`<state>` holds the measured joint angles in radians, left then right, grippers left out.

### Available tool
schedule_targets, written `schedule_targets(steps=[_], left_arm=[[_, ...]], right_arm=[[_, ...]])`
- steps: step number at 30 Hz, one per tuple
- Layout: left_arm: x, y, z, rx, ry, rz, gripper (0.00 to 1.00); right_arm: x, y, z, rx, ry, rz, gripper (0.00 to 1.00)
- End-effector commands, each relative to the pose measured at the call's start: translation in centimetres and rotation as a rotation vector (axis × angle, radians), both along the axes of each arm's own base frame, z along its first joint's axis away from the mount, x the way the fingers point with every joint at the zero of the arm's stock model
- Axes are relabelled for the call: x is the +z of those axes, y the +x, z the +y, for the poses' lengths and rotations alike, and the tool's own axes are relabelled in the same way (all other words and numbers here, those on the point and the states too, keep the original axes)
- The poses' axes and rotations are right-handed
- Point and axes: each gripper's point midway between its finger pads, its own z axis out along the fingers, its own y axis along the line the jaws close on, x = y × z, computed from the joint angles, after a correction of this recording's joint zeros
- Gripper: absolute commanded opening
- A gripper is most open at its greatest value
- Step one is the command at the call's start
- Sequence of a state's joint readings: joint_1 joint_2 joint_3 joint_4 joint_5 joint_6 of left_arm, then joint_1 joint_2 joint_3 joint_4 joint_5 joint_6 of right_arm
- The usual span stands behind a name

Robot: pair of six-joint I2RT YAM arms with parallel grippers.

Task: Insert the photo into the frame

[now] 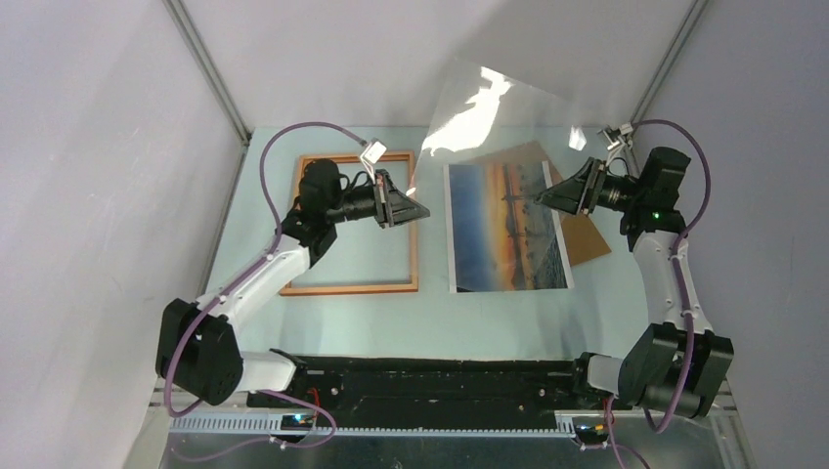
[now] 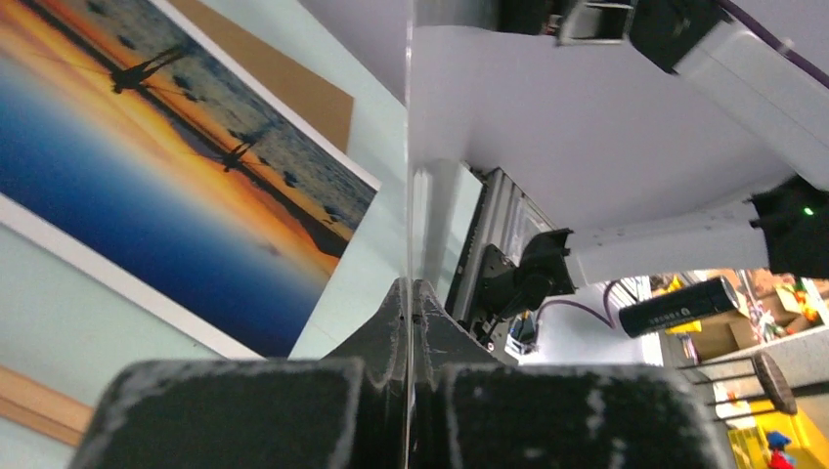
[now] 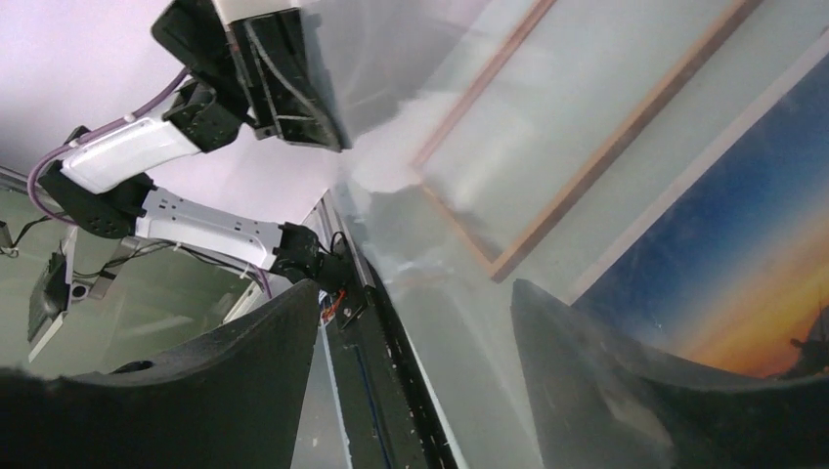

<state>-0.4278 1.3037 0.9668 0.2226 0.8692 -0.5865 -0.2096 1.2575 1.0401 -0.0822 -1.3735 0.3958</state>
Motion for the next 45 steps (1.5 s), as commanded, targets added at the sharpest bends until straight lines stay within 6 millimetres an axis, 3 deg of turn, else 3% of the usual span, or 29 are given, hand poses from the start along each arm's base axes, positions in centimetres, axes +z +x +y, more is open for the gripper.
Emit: schedule_targets(steps=[1,15,22,31,35,45], left_arm=[[0.2,2.6,0.7,0.122,-0.027,-0.004,0.0],[-0.7,6.8,0.3,0.259,-0.137,0.167,0.0],[-1.5,7.4,0.2,0.294,-0.184,0.235,0.0],[-0.8,6.9,-0.6,0.272,-0.238,0.262,0.0],[-1.0,6.6,-1.4,0.257,-0.253,0.287,0.0],[-0.4,5.7,-2.2,0.225,-0.275,0.286,0.0]], right_arm=[[1.5,-1.4,0.0,0.036,0.008,-0.057,0.75],[1.3,-0.6,-0.5,0.002,0.035,-0.028,0.73],[0.9,0.3,-1.1,-0.034,0.052,-0.007,0.73],[0.4,0.9,-0.8,-0.046,0.056,0.006,0.72],[0.4,1.0,-0.5,-0.043,0.056,0.005,0.68],[0.4,1.0,-0.5,-0.047,0.055,0.004,0.45]])
